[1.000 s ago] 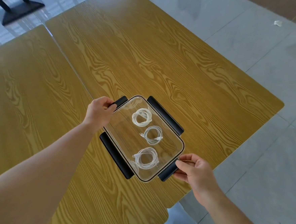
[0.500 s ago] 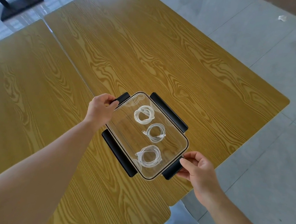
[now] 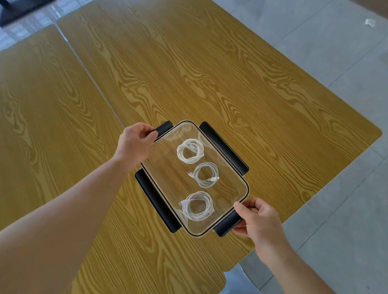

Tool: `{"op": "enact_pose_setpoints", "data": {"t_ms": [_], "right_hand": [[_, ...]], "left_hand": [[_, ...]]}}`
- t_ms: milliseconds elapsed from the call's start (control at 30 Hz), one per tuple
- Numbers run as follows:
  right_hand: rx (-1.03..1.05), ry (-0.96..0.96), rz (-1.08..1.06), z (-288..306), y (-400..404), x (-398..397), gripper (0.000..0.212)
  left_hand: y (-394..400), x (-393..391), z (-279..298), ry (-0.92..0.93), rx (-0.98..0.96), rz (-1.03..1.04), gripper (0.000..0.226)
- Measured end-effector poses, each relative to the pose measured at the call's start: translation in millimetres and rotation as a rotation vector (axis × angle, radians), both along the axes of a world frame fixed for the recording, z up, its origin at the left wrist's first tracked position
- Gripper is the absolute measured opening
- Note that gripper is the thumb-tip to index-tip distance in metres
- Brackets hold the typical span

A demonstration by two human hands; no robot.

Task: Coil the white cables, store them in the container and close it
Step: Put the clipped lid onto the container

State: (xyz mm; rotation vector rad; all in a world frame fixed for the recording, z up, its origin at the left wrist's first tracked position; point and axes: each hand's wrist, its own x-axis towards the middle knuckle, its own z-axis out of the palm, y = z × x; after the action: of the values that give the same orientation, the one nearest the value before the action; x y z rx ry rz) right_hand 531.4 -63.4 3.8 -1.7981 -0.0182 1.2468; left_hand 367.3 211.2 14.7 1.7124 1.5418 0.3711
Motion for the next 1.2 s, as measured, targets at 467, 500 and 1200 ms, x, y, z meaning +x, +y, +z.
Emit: {"op": "enact_pose_setpoints", "data": {"t_ms": [467, 500, 1200], "right_hand": [[-0.132, -0.137, 0.146, 0, -4, 1, 0.041], [-0.136, -0.135, 0.152, 1, -3, 1, 0.040], [-0.210, 0.052, 0.245, 7, 16, 12, 0.031]], "left_hand": [[2, 5, 1, 0.054, -0.017, 0.028, 0.018], [1, 7, 3, 0.096, 0.015, -0.023, 0.020], [-11, 6, -2, 0.125, 0.054, -0.148, 0.023]]}}
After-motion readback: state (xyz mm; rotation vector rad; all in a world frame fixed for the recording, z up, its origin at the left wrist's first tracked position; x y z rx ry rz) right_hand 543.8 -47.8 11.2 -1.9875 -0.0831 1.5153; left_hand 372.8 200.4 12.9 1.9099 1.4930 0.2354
